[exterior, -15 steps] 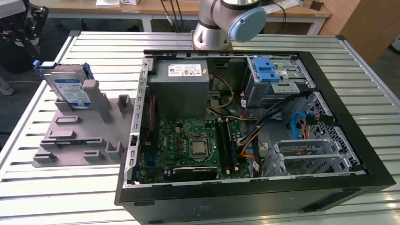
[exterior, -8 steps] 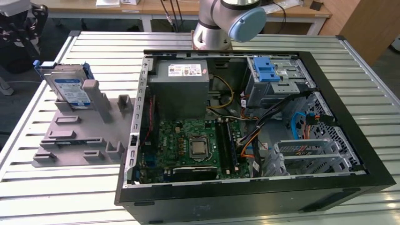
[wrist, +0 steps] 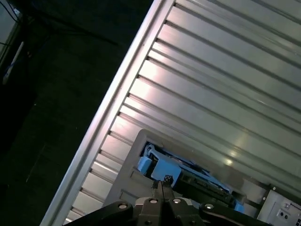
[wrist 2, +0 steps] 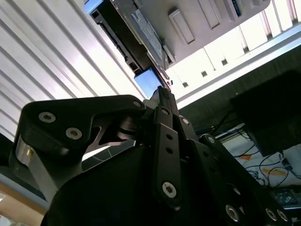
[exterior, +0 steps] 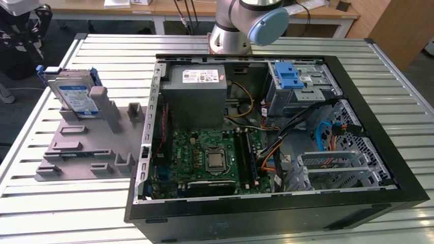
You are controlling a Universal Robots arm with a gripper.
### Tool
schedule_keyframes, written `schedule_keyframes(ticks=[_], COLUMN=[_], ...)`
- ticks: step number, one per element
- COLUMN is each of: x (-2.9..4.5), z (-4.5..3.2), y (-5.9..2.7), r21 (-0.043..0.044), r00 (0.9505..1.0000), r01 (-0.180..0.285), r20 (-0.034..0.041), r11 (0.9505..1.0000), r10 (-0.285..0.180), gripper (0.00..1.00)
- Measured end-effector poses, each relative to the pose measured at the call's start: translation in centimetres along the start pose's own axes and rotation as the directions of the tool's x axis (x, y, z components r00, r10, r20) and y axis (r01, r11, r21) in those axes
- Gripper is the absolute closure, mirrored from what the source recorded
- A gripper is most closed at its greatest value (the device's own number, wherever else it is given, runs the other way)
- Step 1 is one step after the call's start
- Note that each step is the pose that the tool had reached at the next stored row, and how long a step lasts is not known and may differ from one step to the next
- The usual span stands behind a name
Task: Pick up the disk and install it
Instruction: 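Pick up the disk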
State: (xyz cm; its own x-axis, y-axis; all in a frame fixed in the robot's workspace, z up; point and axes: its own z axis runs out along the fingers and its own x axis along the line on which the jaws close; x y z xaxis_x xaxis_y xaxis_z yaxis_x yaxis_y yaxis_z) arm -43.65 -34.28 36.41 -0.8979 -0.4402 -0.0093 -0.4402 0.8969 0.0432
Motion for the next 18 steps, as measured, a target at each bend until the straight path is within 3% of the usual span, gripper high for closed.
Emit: schedule_keyframes(ticks=[4, 9, 14, 18], x=[0.0, 0.02, 0.04, 0.04], z=[0.02, 0.03, 0.05, 0.07], y=[0.0, 0.01, 0.02, 0.02], r21=[-0.0006, -0.0014, -0.0023, -0.0033], r00=[0.9986, 0.9931, 0.9841, 0.9735], r01=[0.053, 0.117, 0.178, 0.228], r20=[-0.0022, -0.0051, -0.0075, -0.0095], r11=[0.9986, 0.9931, 0.9841, 0.9736], r10=[-0.053, -0.117, -0.178, -0.228], gripper=[0.89, 0.89, 0.89, 0.89])
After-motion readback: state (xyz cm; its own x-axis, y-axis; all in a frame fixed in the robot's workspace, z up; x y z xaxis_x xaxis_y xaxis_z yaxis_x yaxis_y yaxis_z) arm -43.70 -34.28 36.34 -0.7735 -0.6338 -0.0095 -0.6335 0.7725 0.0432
